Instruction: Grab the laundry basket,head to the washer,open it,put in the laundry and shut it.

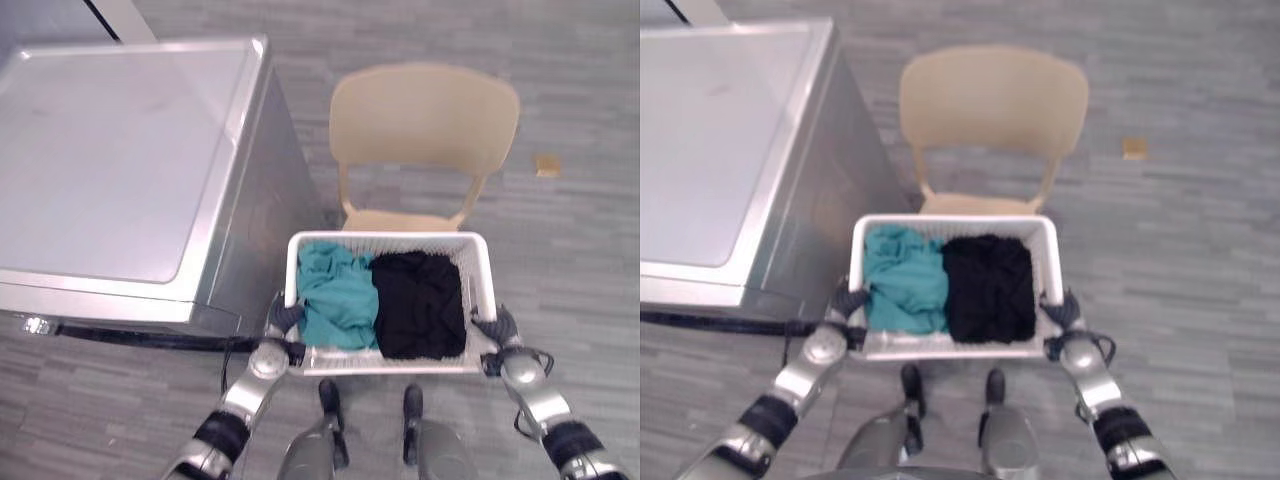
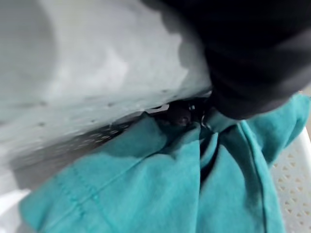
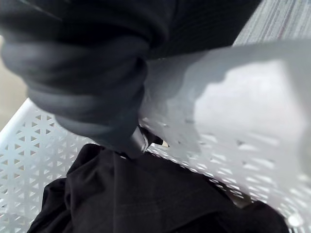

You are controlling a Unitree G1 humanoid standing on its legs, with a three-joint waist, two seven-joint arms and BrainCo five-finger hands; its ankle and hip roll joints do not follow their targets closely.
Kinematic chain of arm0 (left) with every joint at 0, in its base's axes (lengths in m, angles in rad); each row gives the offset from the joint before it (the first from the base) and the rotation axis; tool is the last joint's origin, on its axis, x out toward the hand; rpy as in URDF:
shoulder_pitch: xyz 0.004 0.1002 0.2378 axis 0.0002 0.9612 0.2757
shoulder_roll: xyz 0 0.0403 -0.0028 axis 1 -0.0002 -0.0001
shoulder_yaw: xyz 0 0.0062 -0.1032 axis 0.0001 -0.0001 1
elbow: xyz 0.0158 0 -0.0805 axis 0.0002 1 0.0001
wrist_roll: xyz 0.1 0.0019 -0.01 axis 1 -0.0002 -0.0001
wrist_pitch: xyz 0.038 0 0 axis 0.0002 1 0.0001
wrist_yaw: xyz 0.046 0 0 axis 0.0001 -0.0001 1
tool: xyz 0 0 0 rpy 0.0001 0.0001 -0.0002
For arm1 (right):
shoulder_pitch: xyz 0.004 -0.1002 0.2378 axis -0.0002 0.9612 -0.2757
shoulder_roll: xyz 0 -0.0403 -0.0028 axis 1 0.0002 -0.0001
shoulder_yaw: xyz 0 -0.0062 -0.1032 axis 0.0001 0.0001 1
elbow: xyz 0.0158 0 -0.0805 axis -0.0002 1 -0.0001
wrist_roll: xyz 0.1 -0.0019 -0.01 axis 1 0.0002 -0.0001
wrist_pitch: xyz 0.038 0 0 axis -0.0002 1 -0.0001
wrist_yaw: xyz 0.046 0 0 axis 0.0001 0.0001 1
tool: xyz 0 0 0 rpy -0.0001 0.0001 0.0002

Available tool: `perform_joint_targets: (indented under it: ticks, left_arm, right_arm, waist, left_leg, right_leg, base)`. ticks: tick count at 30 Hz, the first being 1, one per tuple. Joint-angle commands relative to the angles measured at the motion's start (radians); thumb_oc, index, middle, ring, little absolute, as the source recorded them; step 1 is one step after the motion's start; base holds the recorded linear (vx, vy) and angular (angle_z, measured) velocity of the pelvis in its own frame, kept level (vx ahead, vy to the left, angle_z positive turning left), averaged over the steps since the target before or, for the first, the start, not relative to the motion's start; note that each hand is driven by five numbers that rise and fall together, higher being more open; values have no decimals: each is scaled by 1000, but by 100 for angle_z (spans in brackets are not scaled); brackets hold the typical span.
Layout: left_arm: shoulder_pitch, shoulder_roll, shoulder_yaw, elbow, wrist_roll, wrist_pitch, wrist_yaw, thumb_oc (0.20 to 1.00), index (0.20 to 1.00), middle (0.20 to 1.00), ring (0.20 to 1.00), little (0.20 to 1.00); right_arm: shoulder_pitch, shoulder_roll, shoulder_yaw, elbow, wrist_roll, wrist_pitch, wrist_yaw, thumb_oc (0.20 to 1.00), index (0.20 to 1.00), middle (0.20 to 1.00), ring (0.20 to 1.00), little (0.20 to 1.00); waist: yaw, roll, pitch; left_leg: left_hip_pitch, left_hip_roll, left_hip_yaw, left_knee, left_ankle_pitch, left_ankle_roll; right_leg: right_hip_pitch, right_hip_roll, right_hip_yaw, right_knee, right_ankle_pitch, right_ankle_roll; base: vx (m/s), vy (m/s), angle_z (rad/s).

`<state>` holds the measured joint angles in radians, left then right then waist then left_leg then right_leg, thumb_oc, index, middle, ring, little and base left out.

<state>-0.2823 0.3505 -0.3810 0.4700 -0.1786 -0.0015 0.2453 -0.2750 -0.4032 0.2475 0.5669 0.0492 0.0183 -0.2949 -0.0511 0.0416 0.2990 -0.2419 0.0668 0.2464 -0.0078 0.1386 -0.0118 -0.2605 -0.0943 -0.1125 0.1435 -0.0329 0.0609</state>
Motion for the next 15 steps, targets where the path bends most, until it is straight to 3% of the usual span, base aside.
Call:
perform_joint_targets:
  ticks: [1, 7, 8, 10, 11, 12, 13, 14, 15]
  left_arm:
    - [-127, -55, -52, 36, 24, -83, 41, 200, 200, 200, 200, 200]
    - [-312, -72, -93, 184, 24, -96, 109, 200, 200, 200, 200, 200]
    - [-345, -72, -101, 211, 32, -97, 128, 304, 304, 304, 304, 304]
    - [-363, -75, -104, 224, 31, -99, 134, 391, 391, 391, 391, 391]
    - [-390, -76, -109, 250, 30, -99, 151, 627, 627, 627, 627, 627]
    - [-407, -79, -111, 267, 28, -97, 159, 1000, 1000, 1000, 1000, 1000]
    - [-416, -82, -110, 282, 26, -98, 161, 1000, 1000, 1000, 1000, 1000]
    - [-424, -81, -111, 288, 25, -98, 161, 1000, 1000, 1000, 1000, 1000]
    - [-430, -81, -111, 295, 23, -100, 162, 1000, 1000, 1000, 1000, 1000]
  right_arm:
    - [-72, 37, 95, -55, 2, -73, -35, 200, 200, 200, 200, 200]
    - [-224, 52, 134, 49, 12, -75, -92, 200, 200, 200, 200, 200]
    - [-257, 53, 144, 71, 9, -74, -104, 200, 200, 200, 200, 200]
    - [-274, 54, 151, 83, 10, -76, -109, 200, 200, 200, 200, 200]
    - [-304, 54, 157, 95, 18, -78, -119, 200, 200, 200, 200, 200]
    - [-321, 56, 164, 110, 23, -79, -123, 338, 338, 338, 338, 338]
    - [-333, 55, 168, 117, 26, -81, -123, 583, 583, 583, 583, 583]
    - [-343, 53, 171, 122, 28, -80, -122, 1000, 1000, 1000, 1000, 1000]
    - [-351, 54, 176, 128, 26, -82, -123, 1000, 1000, 1000, 1000, 1000]
  waist:
    - [-5, -31, -3]
    - [-3, -31, 25]
    - [-2, -29, 34]
    - [-2, -28, 38]
    - [-1, -30, 43]
    - [0, -31, 47]
    - [1, -32, 48]
    - [1, -33, 50]
    - [2, -33, 52]
  left_leg:
    - [-85, -15, -14, 73, -156, -35]
    - [-142, -23, -9, 64, -126, -34]
    - [-151, -24, -9, 54, -115, -35]
    - [-154, -25, -11, 48, -111, -36]
    - [-159, -25, -11, 42, -104, -38]
    - [-159, -24, -13, 37, -99, -39]
    - [-158, -23, -14, 32, -96, -39]
    - [-156, -23, -14, 26, -92, -40]
    - [-153, -22, -14, 19, -88, -41]
  right_leg:
    - [-44, 17, 52, -30, -58, 19]
    - [-123, 1, 58, -3, -44, 28]
    - [-141, -2, 56, 1, -41, 29]
    - [-148, -2, 57, 0, -39, 29]
    - [-161, -3, 54, 2, -33, 31]
    - [-165, -2, 54, 1, -28, 32]
    - [-166, -3, 52, -1, -25, 33]
    - [-166, -2, 53, -4, -22, 33]
    - [-165, -1, 51, -7, -19, 34]
  base:
    - [-7, 88, -53]
    - [-37, 23, -19]
    - [-18, -3, -8]
    - [-20, -6, -7]
    - [-24, -17, -4]
    - [0, 0, 0]
    - [0, 0, 0]
    - [0, 0, 0]
    - [0, 0, 0]
